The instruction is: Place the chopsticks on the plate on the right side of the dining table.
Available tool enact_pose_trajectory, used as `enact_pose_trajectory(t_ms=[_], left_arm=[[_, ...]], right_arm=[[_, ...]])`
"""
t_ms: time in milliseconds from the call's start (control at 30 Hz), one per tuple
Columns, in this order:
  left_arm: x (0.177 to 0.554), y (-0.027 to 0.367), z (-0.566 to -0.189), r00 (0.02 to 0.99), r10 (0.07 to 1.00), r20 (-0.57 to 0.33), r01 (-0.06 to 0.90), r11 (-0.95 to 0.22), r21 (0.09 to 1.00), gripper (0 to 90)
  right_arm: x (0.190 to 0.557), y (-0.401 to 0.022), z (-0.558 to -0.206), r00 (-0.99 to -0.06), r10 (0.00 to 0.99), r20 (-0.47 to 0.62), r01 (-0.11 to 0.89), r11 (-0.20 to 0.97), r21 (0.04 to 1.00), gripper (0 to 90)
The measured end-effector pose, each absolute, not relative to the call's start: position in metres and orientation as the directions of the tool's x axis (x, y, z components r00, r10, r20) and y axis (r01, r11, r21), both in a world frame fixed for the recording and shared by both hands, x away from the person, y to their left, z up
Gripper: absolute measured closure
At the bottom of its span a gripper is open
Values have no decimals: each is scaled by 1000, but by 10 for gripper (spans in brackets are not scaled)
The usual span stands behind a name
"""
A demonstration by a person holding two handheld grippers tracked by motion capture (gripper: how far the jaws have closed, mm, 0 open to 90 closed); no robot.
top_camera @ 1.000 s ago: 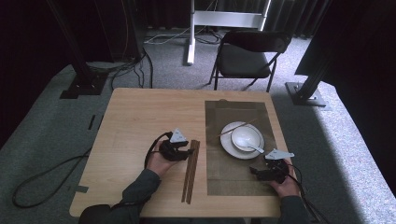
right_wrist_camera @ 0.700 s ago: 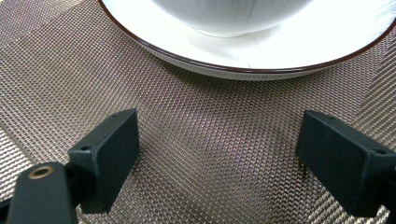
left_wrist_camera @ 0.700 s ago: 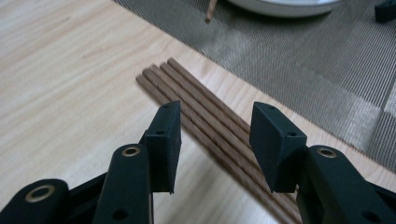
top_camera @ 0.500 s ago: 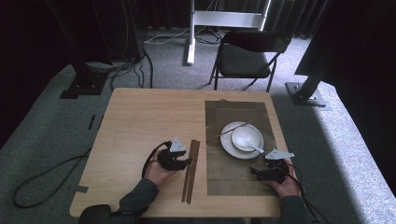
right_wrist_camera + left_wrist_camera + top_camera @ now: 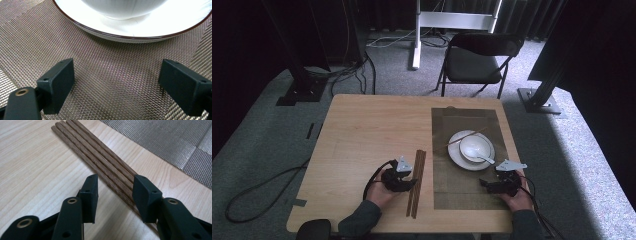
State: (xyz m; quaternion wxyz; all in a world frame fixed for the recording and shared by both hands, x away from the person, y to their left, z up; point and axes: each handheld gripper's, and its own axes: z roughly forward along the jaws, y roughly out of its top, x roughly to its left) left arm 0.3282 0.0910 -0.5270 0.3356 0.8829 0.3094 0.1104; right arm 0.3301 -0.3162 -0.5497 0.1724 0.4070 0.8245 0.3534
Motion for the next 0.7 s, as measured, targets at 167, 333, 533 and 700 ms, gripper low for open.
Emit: enact_pose_trajectory(t_ms=[167, 333, 533, 700], left_arm=[[328, 91, -530, 782, 623, -18, 487, -593, 641, 613], [328, 90, -531, 780, 626, -17, 492, -595, 635, 629], [329, 91, -530, 764, 645, -4, 501, -590, 633, 695], [330, 92, -530, 745, 667, 15, 511, -584, 631, 733]], right_arm=[[330, -316, -550, -609, 793, 3, 549, 419, 723, 128], [330, -316, -550, -609, 793, 4, 549, 419, 723, 128], [330, -316, -550, -609, 793, 4, 549, 419, 723, 128], [330, -316, -550, -609, 793, 4, 549, 419, 723, 128]])
